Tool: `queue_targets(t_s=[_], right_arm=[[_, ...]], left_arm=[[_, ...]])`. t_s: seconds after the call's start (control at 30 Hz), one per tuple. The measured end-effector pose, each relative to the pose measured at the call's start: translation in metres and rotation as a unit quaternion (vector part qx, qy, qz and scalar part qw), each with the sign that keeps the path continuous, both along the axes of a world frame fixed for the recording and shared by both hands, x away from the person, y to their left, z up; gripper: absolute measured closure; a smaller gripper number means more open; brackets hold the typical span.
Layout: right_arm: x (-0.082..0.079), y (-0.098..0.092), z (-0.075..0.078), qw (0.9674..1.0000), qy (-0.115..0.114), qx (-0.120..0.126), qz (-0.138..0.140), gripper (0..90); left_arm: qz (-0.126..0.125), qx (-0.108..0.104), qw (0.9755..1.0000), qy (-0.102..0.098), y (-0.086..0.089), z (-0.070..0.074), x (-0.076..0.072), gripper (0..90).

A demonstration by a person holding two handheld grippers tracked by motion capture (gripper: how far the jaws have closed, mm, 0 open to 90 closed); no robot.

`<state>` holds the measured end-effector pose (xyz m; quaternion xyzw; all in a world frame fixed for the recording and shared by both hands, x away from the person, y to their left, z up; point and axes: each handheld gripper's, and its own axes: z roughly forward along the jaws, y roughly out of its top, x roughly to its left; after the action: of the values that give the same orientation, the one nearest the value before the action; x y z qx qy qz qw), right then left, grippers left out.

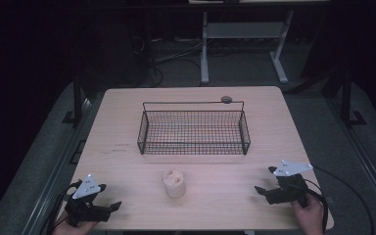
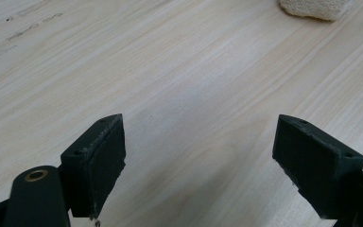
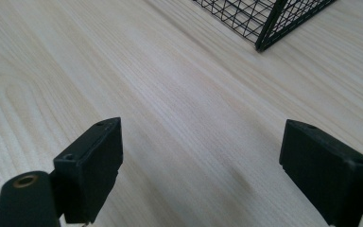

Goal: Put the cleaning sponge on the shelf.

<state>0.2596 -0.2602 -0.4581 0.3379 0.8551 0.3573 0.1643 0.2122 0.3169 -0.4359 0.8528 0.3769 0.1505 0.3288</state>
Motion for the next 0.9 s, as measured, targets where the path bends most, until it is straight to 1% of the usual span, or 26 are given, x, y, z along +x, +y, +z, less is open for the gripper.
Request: queue_targets(t_s=[0.17,0.23,0.3,0.33,0.4,0.43,0.5,0.63,0.67,0.77,0.8,0.9], right_arm=[[0.001,0.0,-0.001,1.0,-0.001,-0.001,0.002,13.6],[0.001,0.001,-0.001,1.0,0.003,0.004,0.0,13.6],[0.001,0.001,-0.001,1.0,0.002,0.004,-0.001,13.6],[0.001,0.001,-0.001,1.0,0.002,0.004,-0.001,13.6],[0.001,-0.001,-0.002,1.0,-0.001,0.004,-0.005,13.6],[0.001,-0.001,-0.002,1.0,-0.001,0.004,-0.005,13.6],[0.001,-0.004,-0.002,0.9999,0.004,0.013,-0.009,13.6],[0.003,-0.005,-0.004,0.9999,0.005,0.01,-0.012,13.6],[0.003,-0.006,-0.004,0.9998,0.009,0.014,-0.012,13.6],[0.003,-0.006,-0.004,0.9998,0.006,0.015,-0.011,13.6],[0.002,-0.006,-0.003,0.9998,0.005,0.014,-0.011,13.6],[0.002,-0.006,-0.002,0.9998,0.005,0.016,-0.01,13.6]], left_arm=[[-0.007,0.007,1.0,0.0,-0.004,0.001,0.001,17.2],[-0.009,0.009,0.9999,0.0,-0.005,0.001,0.001,17.2],[-0.008,0.011,0.9999,-0.001,-0.006,0.001,-0.001,17.2],[-0.009,0.017,0.9998,-0.003,-0.007,0.002,-0.002,17.2],[-0.013,0.017,0.9998,-0.003,-0.008,0.004,-0.004,17.2],[-0.018,0.023,0.9996,-0.008,-0.009,0.005,-0.005,17.2],[-0.021,0.02,0.9996,-0.006,-0.01,0.006,-0.006,17.2],[-0.03,0.015,0.9994,-0.005,-0.013,0.008,-0.005,17.2],[-0.038,0.018,0.9991,-0.006,-0.016,0.011,-0.005,17.2],[-0.042,0.021,0.9989,-0.007,-0.02,0.014,-0.004,17.2],[-0.05,0.024,0.9984,-0.007,-0.023,0.016,-0.003,17.2],[-0.056,0.026,0.9981,-0.005,-0.027,0.018,-0.003,17.2]])
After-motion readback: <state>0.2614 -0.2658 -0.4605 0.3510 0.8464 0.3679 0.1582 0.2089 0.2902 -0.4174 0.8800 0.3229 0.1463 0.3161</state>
